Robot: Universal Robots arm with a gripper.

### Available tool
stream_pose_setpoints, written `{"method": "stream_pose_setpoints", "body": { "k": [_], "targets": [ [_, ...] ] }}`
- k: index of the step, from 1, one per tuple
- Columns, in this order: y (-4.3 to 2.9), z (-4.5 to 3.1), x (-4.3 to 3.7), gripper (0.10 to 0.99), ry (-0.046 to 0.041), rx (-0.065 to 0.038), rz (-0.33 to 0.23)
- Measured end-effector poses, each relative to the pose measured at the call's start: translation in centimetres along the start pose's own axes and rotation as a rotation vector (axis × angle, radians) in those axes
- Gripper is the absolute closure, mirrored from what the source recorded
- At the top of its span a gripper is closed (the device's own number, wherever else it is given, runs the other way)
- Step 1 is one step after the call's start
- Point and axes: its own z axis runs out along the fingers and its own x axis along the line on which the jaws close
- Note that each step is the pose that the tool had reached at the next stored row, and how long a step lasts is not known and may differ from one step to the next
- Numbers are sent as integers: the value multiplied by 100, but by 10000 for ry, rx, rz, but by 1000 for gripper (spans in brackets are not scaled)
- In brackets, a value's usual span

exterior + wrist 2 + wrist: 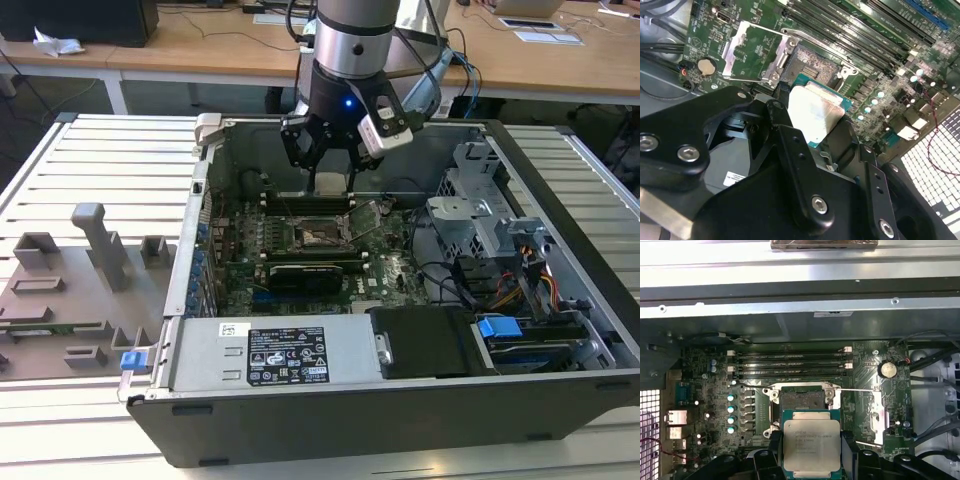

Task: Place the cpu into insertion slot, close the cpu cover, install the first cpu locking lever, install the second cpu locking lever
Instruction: 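Place the cpu into insertion slot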

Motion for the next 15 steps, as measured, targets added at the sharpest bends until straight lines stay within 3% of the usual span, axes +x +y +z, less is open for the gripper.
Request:
{"method": "stream_pose_setpoints", "body": {
  "k": [3, 9, 15],
  "targets": [
    [24, 12, -46, 541, -6, 195, 4],
    [33, 38, -73, 541, -9, 307, 7],
    [30, 79, -77, 541, -10, 347, 5]
  ]
}}
